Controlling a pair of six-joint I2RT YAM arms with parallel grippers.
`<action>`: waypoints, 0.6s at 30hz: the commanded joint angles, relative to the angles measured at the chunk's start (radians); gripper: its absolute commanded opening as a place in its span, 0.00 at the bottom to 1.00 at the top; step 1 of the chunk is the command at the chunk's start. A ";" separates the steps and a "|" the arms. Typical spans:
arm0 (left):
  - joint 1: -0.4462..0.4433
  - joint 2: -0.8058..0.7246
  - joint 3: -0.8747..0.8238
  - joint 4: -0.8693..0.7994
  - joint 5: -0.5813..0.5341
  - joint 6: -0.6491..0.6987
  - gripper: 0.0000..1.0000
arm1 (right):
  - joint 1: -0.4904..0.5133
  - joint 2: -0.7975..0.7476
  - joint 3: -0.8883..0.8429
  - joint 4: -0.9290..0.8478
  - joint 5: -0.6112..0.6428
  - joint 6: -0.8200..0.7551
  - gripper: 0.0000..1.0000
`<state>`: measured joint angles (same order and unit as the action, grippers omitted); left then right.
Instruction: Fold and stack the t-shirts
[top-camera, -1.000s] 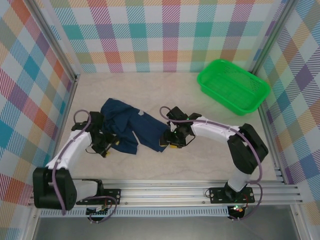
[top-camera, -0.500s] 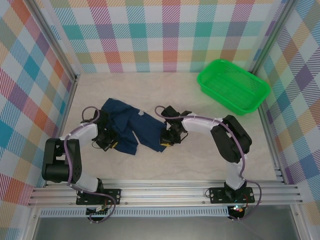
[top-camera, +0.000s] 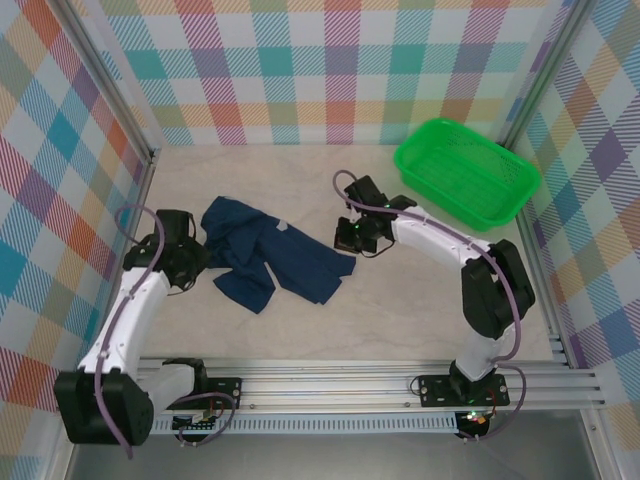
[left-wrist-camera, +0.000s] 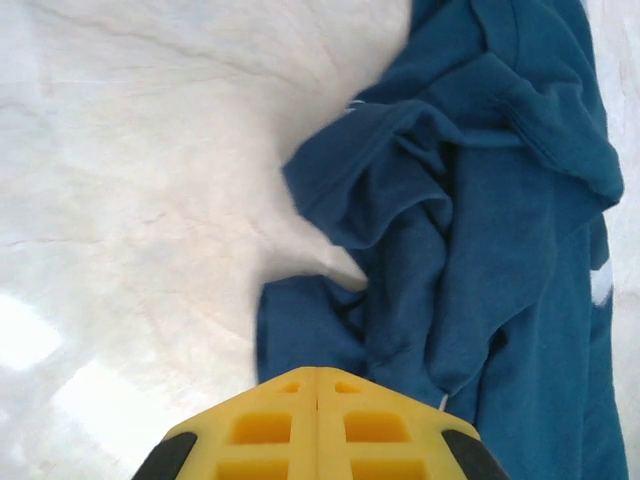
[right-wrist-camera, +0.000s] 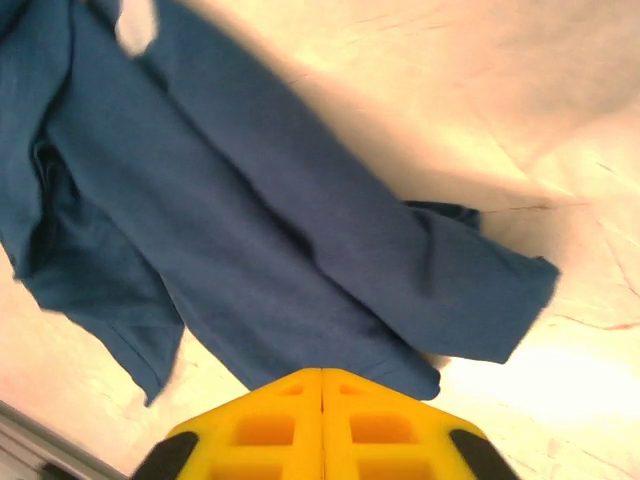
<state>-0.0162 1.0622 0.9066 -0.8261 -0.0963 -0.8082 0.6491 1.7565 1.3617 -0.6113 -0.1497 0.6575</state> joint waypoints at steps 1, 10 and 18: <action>0.008 -0.045 -0.029 -0.120 -0.031 -0.053 0.00 | 0.111 0.053 0.011 -0.100 0.064 -0.173 0.29; 0.009 -0.001 -0.188 -0.045 0.141 -0.093 0.32 | 0.278 0.253 0.180 -0.157 0.164 -0.360 0.54; 0.008 0.002 -0.209 -0.027 0.164 -0.082 0.34 | 0.291 0.378 0.275 -0.223 0.275 -0.352 0.43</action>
<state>-0.0162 1.0779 0.7155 -0.8585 0.0448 -0.8837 0.9428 2.1120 1.5982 -0.7795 0.0719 0.3309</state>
